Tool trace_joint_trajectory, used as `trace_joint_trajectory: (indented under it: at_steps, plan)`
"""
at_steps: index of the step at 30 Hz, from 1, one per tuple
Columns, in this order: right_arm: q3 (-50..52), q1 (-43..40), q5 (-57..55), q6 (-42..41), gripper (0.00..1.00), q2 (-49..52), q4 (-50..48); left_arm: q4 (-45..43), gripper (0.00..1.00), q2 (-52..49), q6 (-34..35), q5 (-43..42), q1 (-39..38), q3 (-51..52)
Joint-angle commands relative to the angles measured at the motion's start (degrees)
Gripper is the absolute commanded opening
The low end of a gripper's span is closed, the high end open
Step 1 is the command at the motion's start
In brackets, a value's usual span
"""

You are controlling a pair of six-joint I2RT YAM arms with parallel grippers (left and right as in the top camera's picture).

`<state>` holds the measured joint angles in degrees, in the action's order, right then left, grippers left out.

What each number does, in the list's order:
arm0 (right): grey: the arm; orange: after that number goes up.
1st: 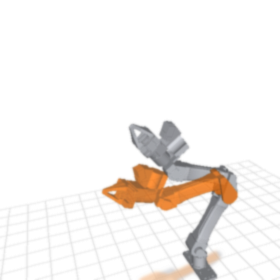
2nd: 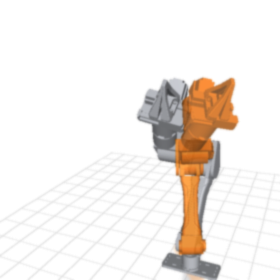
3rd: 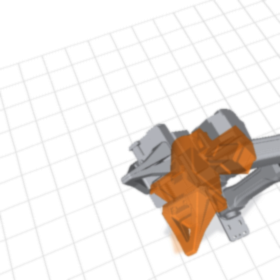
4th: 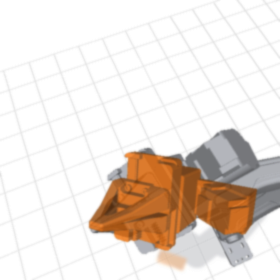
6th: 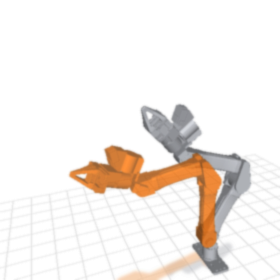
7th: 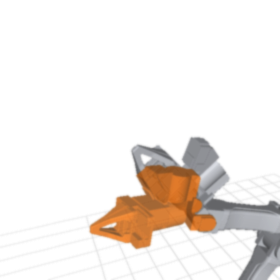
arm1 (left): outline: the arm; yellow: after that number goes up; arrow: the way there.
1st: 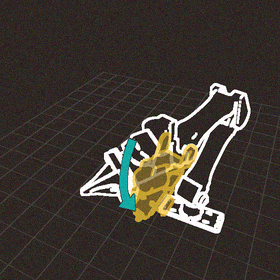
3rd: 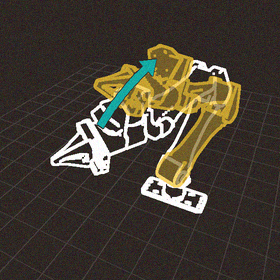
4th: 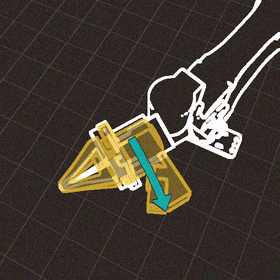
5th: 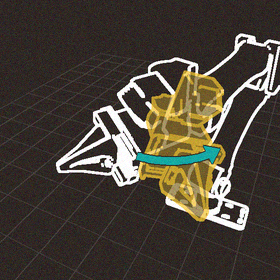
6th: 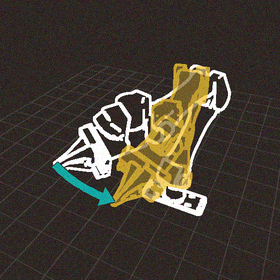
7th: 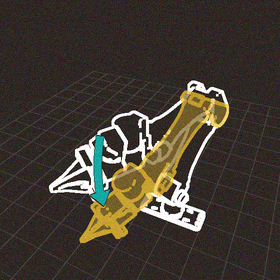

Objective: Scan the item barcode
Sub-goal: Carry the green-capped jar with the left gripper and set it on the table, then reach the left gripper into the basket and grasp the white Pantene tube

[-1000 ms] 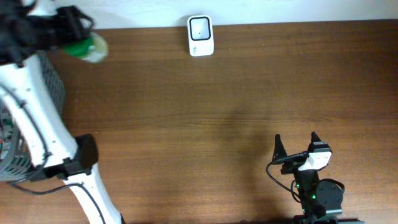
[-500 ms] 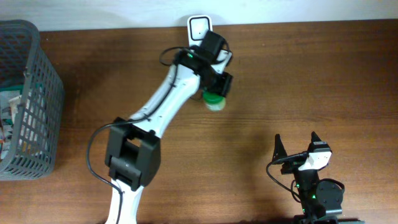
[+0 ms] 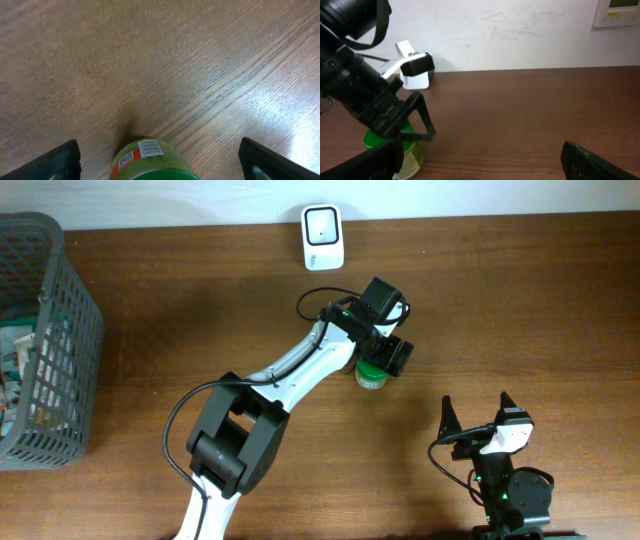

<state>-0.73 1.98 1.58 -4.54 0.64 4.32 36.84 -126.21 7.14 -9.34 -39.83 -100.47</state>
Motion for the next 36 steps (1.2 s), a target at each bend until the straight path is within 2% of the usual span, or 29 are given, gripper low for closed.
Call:
trace_joint_trajectory:
  at_steps: [1,5,8,9,14,16,19,20,21,22,24,27,29,33,35,36]
  plan:
    - [0.42,0.26,-0.28,-0.24,0.98,-0.39,0.11,2.58,0.99,2.86,-2.32,0.92,1.53,-6.56]
    - [0.42,0.26,-0.28,-0.24,0.98,-0.39,0.11,12.70,0.99,9.62,-8.59,4.92,5.49,-17.09]
    - [0.42,0.26,-0.28,-0.24,0.98,-0.39,0.11,19.04,0.99,14.21,-8.96,4.92,11.47,-20.33]
    - [0.42,0.26,-0.28,-0.24,0.98,-0.39,0.11,20.57,0.99,15.78,-8.96,4.94,14.36,-20.96]
    - [0.42,0.26,-0.28,-0.24,0.98,-0.39,0.11,24.57,0.99,25.79,-8.72,4.87,38.62,-21.73]
    - [0.42,0.26,-0.28,-0.24,0.98,-0.39,0.11,24.33,0.99,28.50,-3.32,4.68,49.44,-21.75]
    - [0.42,0.26,-0.28,-0.24,0.98,-0.39,0.11,24.13,1.00,29.88,2.45,4.70,61.00,-21.75]
    - [0.42,0.26,-0.28,-0.24,0.98,-0.39,0.11,24.81,1.00,29.92,8.48,4.70,66.69,-21.73]
    - [0.42,0.26,-0.28,-0.24,0.98,-0.39,0.11,25.51,0.98,29.79,11.28,4.70,70.75,-21.66]
    - [0.42,0.26,-0.28,-0.24,0.98,-0.39,0.11,26.01,0.94,29.57,12.81,4.74,74.97,-21.29]
    - [0.42,0.26,-0.28,-0.24,0.98,-0.39,0.11,25.53,0.94,27.45,13.20,6.16,84.94,-16.28]
    - [0.42,0.26,-0.28,-0.24,0.98,-0.39,0.11,24.17,0.98,24.35,10.91,5.90,89.29,-8.22]
    - [0.42,0.26,-0.28,-0.24,0.98,-0.39,0.11,22.23,0.98,20.87,6.14,5.29,89.57,-4.46]
    - [0.42,0.26,-0.28,-0.24,0.98,-0.39,0.11,21.75,0.88,12.87,-3.65,3.63,89.50,-3.82]
    - [0.42,0.26,-0.28,-0.24,0.98,-0.39,0.11,20.90,0.86,8.76,-10.62,-1.51,89.29,-3.80]
    - [0.42,0.26,-0.28,-0.24,0.98,-0.39,0.11,20.65,0.85,7.48,-11.67,-1.60,88.83,-3.80]
